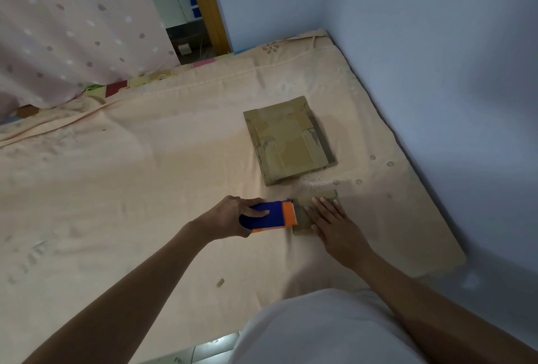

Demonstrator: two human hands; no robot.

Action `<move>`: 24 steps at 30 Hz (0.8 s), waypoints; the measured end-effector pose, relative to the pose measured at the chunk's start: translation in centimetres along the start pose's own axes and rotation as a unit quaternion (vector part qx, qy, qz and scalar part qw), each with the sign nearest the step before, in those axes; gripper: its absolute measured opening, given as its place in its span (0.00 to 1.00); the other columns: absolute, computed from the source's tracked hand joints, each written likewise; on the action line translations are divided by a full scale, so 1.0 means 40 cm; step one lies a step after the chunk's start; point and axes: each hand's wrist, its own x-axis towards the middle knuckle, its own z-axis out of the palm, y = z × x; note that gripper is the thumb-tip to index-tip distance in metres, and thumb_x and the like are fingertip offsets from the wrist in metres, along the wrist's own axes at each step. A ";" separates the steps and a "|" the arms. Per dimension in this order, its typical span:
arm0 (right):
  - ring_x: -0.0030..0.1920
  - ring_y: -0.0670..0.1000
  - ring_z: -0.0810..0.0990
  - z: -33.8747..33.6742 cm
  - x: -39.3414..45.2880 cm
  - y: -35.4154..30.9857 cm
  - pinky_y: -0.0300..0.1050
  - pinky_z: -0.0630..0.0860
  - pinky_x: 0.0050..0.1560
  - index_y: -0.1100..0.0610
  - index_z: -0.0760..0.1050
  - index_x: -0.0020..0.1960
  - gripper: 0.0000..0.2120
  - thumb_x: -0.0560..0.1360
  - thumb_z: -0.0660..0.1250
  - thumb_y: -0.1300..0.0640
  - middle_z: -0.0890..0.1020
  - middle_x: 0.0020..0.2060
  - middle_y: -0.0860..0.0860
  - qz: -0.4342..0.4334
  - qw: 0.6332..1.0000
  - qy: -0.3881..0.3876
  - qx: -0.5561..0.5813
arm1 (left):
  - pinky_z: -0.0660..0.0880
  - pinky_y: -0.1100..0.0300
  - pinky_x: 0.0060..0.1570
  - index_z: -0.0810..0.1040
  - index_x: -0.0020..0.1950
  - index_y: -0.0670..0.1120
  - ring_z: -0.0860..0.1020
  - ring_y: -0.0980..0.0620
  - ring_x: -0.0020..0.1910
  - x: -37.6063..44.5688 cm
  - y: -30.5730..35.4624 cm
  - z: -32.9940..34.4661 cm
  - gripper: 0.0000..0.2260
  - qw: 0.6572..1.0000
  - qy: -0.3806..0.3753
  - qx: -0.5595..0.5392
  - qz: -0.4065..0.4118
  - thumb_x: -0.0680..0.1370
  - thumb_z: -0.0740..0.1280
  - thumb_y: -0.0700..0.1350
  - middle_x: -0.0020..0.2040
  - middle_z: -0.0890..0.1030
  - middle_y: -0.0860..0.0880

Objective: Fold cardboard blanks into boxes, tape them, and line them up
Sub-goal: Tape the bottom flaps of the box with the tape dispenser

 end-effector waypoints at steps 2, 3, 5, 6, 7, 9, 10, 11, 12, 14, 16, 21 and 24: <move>0.77 0.56 0.63 -0.010 -0.005 0.004 0.51 0.52 0.77 0.60 0.69 0.75 0.25 0.85 0.46 0.50 0.68 0.75 0.58 0.026 1.000 0.009 0.001 | 0.66 0.71 0.55 0.73 0.73 0.53 0.74 0.54 0.63 0.001 0.001 -0.001 0.27 1.000 0.001 0.000 -0.002 0.75 0.73 0.40 0.75 0.69 0.55; 0.77 0.56 0.63 -0.014 -0.009 0.009 0.50 0.52 0.78 0.62 0.68 0.74 0.27 0.86 0.44 0.49 0.68 0.75 0.58 0.040 0.999 0.013 0.005 | 0.66 0.71 0.55 0.73 0.73 0.53 0.74 0.54 0.63 0.002 0.002 -0.001 0.27 1.000 0.001 -0.001 -0.003 0.75 0.73 0.41 0.75 0.69 0.55; 0.77 0.56 0.63 -0.019 -0.017 0.014 0.49 0.51 0.78 0.64 0.67 0.75 0.28 0.86 0.42 0.48 0.68 0.75 0.59 0.046 0.999 0.018 0.007 | 0.66 0.71 0.54 0.73 0.73 0.53 0.75 0.54 0.62 0.003 0.001 -0.002 0.27 1.000 0.001 -0.002 -0.004 0.75 0.73 0.41 0.75 0.70 0.55; 0.77 0.56 0.62 -0.020 -0.019 0.012 0.49 0.52 0.78 0.64 0.66 0.75 0.28 0.86 0.44 0.48 0.67 0.76 0.58 0.040 0.999 0.018 0.004 | 0.66 0.71 0.54 0.73 0.73 0.53 0.75 0.54 0.62 0.004 0.000 -0.002 0.27 1.000 0.001 -0.001 -0.003 0.75 0.73 0.41 0.74 0.70 0.55; 0.78 0.55 0.61 -0.019 -0.016 0.006 0.50 0.52 0.79 0.63 0.64 0.76 0.27 0.85 0.45 0.48 0.66 0.76 0.58 0.031 0.999 0.018 0.004 | 0.65 0.71 0.54 0.73 0.73 0.53 0.75 0.54 0.62 0.004 0.000 -0.002 0.27 1.000 0.002 0.001 -0.003 0.75 0.73 0.41 0.74 0.70 0.55; 0.79 0.54 0.59 -0.016 0.001 -0.014 0.51 0.53 0.79 0.62 0.62 0.78 0.27 0.85 0.47 0.48 0.64 0.77 0.56 0.007 1.000 0.015 0.008 | 0.64 0.71 0.55 0.73 0.73 0.54 0.75 0.54 0.61 0.004 0.002 -0.002 0.27 1.000 0.003 0.005 -0.002 0.75 0.73 0.42 0.74 0.70 0.55; 0.78 0.54 0.60 -0.010 0.012 -0.026 0.51 0.53 0.78 0.62 0.62 0.78 0.27 0.85 0.48 0.48 0.65 0.77 0.56 -0.009 1.000 0.014 0.008 | 0.64 0.71 0.55 0.73 0.73 0.54 0.75 0.54 0.62 0.004 0.002 -0.001 0.27 1.000 0.003 0.007 -0.001 0.75 0.73 0.42 0.74 0.70 0.55; 0.78 0.54 0.61 -0.003 0.022 -0.038 0.52 0.54 0.78 0.62 0.62 0.78 0.27 0.85 0.48 0.49 0.65 0.77 0.56 -0.024 1.000 0.010 0.007 | 0.64 0.71 0.55 0.73 0.73 0.54 0.75 0.54 0.62 0.004 0.004 -0.002 0.27 1.000 0.003 0.010 -0.001 0.75 0.73 0.42 0.74 0.70 0.54; 0.78 0.54 0.62 0.006 0.031 -0.048 0.52 0.54 0.77 0.62 0.62 0.78 0.27 0.84 0.49 0.49 0.66 0.76 0.56 -0.036 0.999 0.007 0.006 | 0.64 0.71 0.55 0.72 0.73 0.54 0.75 0.54 0.62 0.004 0.005 -0.004 0.27 1.000 0.003 0.011 -0.001 0.75 0.73 0.42 0.74 0.70 0.54; 0.76 0.54 0.65 0.018 0.039 -0.061 0.52 0.57 0.76 0.62 0.63 0.78 0.27 0.83 0.51 0.49 0.67 0.76 0.56 -0.048 0.999 0.007 0.009 | 0.64 0.70 0.55 0.72 0.73 0.54 0.75 0.54 0.62 0.004 0.009 -0.006 0.27 1.000 0.002 0.014 -0.004 0.75 0.73 0.42 0.75 0.70 0.55; 0.75 0.55 0.68 0.025 0.039 -0.061 0.53 0.59 0.74 0.63 0.65 0.76 0.27 0.82 0.52 0.49 0.70 0.74 0.57 -0.049 0.999 0.016 -0.002 | 0.65 0.70 0.56 0.72 0.73 0.54 0.75 0.54 0.62 0.005 0.012 -0.008 0.27 1.000 0.001 0.013 -0.005 0.75 0.73 0.42 0.75 0.69 0.55; 0.73 0.55 0.71 0.043 0.043 -0.046 0.53 0.60 0.73 0.62 0.65 0.75 0.27 0.81 0.54 0.48 0.72 0.73 0.56 -0.059 0.998 0.019 -0.003 | 0.65 0.70 0.55 0.73 0.73 0.54 0.75 0.53 0.62 0.003 0.013 -0.009 0.27 1.000 -0.001 0.012 -0.004 0.75 0.73 0.42 0.75 0.70 0.55; 0.72 0.54 0.72 0.046 0.044 -0.044 0.51 0.57 0.75 0.62 0.69 0.74 0.27 0.80 0.55 0.48 0.73 0.72 0.56 -0.051 0.999 0.011 0.005 | 0.66 0.70 0.56 0.73 0.73 0.54 0.74 0.54 0.63 0.003 0.008 -0.010 0.27 1.000 -0.001 0.007 -0.003 0.75 0.73 0.42 0.74 0.70 0.55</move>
